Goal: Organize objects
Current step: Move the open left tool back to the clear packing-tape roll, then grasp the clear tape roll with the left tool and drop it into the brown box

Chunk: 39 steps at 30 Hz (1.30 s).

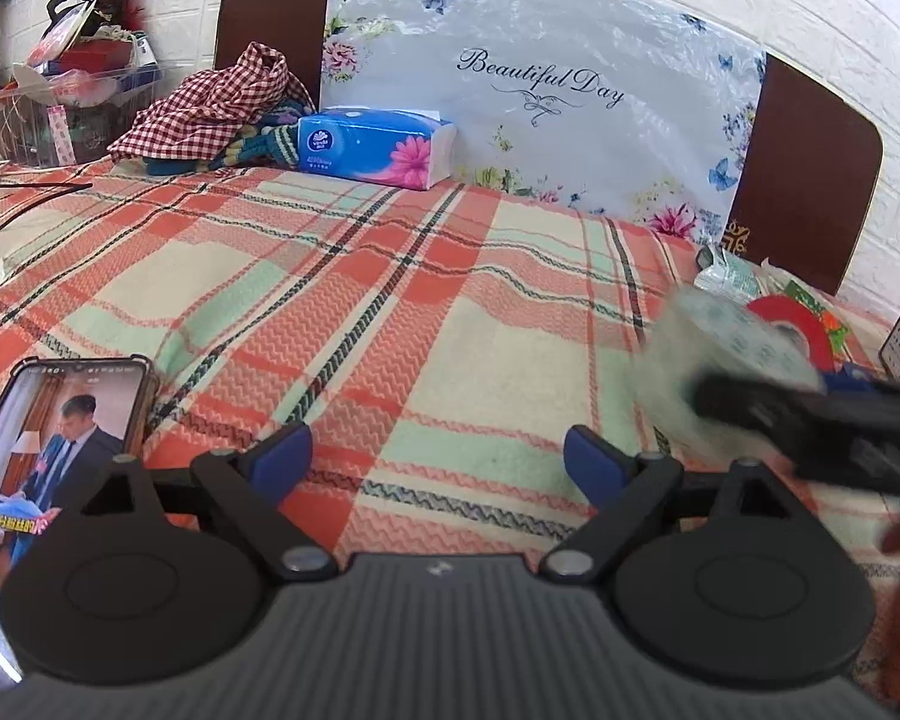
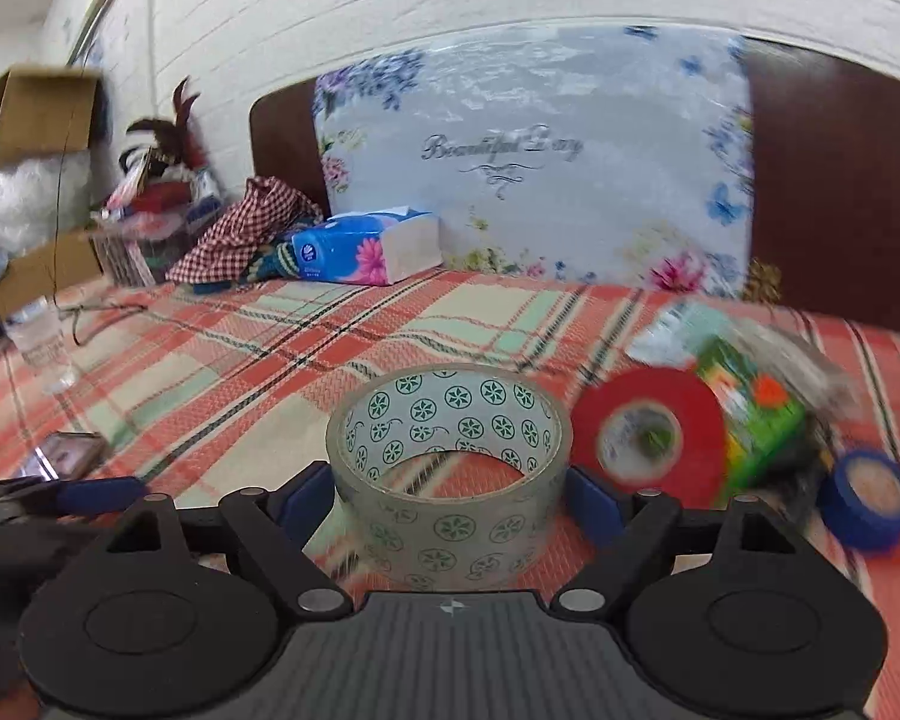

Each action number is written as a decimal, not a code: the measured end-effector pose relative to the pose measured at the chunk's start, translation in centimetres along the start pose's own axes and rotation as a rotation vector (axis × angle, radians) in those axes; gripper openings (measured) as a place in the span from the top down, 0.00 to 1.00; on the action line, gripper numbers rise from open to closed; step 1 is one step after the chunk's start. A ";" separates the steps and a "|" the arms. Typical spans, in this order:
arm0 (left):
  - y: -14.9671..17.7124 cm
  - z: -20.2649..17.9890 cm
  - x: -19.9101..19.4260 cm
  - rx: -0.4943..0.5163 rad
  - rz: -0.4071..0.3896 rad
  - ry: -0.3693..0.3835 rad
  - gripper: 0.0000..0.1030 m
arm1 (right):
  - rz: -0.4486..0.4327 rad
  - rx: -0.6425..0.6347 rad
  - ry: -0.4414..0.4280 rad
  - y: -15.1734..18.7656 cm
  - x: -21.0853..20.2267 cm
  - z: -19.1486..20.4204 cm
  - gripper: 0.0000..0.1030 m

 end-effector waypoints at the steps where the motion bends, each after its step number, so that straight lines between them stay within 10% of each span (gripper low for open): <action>1: 0.0 0.0 0.0 -0.002 0.001 0.006 0.09 | 0.007 -0.008 0.023 1.4 -1.3 -0.3 0.20; 7: 0.1 -0.7 0.1 0.039 0.020 -0.019 0.07 | 0.004 0.025 0.142 10.6 -10.7 -3.7 0.38; 9: 0.4 -2.1 0.1 0.100 0.057 -0.056 0.08 | 0.036 0.072 0.246 13.2 -12.6 -5.6 0.29; 15: 2.1 -14.7 -5.1 0.234 0.128 0.339 0.13 | 0.045 0.161 0.247 15.1 -14.0 -8.1 0.26; 19: 1.6 -18.8 -6.0 0.341 0.105 0.274 0.15 | -0.001 0.041 0.234 12.0 -13.2 -6.5 0.18; 25: 3.5 -18.5 -0.6 0.333 0.402 0.212 0.66 | 0.084 -0.083 0.170 8.9 -7.4 -5.9 0.19; 29: 2.7 -19.7 -2.4 0.364 0.348 0.175 0.75 | 0.041 -0.100 0.172 7.9 -7.3 -5.3 0.18; 39: -2.2 -37.2 -8.9 0.596 0.088 0.432 0.74 | -0.358 0.023 0.604 5.0 -18.6 -15.9 0.18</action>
Point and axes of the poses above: each gripper's, at about its wrist camera, not at the fingertips, and x roughly the way its jaws point, z to its left, y to its underside, the point moved 9 cm from there along x, roughly the way its jaws point, and after that the axes turned 15 degrees about z, right-handed, at the moved point
